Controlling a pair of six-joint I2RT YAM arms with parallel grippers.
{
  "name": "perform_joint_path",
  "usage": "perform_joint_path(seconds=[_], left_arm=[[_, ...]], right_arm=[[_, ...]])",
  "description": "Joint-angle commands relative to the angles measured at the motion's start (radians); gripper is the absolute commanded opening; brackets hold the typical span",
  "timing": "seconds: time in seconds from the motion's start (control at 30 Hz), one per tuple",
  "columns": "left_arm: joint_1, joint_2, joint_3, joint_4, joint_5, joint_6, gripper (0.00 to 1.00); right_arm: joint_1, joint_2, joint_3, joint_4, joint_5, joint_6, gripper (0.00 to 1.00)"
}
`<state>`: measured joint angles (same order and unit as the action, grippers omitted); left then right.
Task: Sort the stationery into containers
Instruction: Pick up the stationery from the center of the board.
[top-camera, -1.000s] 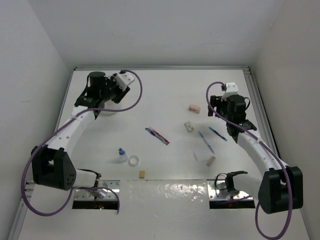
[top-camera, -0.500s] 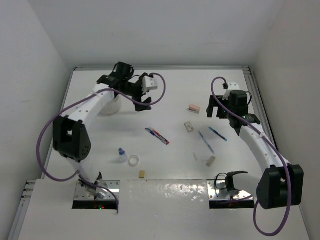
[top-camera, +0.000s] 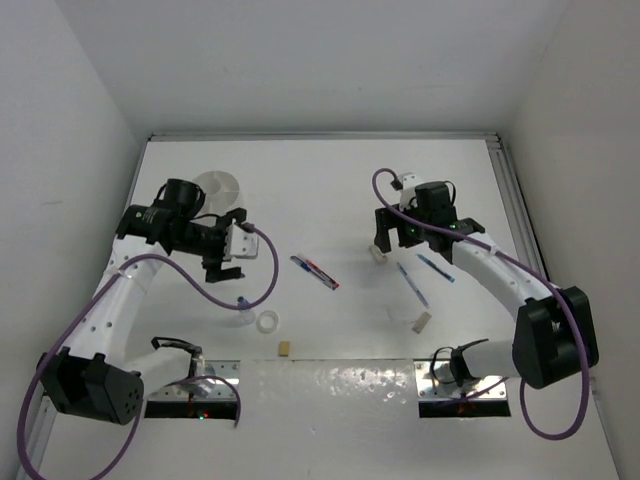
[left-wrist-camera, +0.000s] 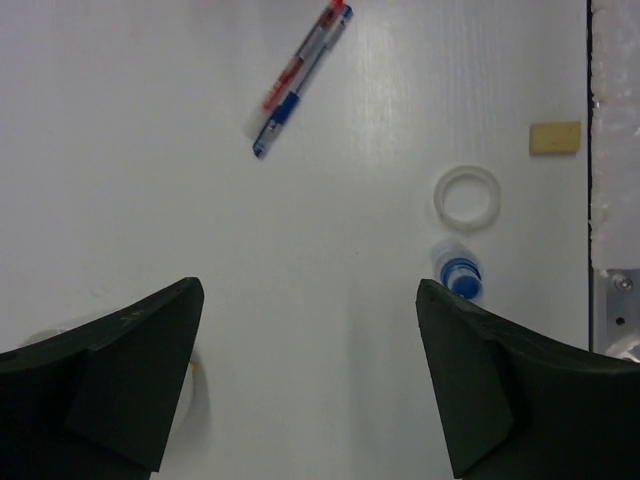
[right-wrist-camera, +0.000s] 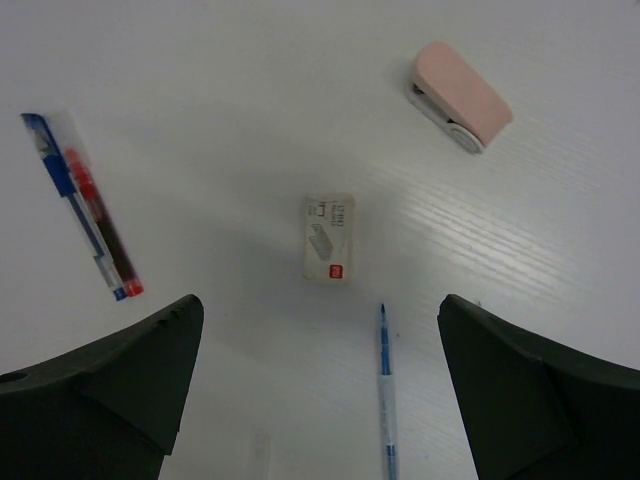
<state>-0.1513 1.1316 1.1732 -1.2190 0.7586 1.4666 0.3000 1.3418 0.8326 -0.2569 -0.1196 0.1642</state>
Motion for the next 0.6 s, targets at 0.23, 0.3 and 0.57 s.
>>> perform_joint_path(seconds=[0.23,0.3,0.57], left_arm=[[-0.137,-0.145,-0.202,-0.099,-0.145,0.156,0.92],[-0.151,-0.113,-0.219,-0.079,-0.171,0.103,0.89],[-0.168,-0.061,-0.288,-0.031,-0.186,0.095,0.85]], right_arm=[[0.093,-0.052,-0.035,0.031,0.0,0.008,0.99],[0.106,-0.046,-0.036,0.024,0.011,0.008,0.99],[0.154,-0.04,-0.056,0.013,0.06,-0.002,0.99]])
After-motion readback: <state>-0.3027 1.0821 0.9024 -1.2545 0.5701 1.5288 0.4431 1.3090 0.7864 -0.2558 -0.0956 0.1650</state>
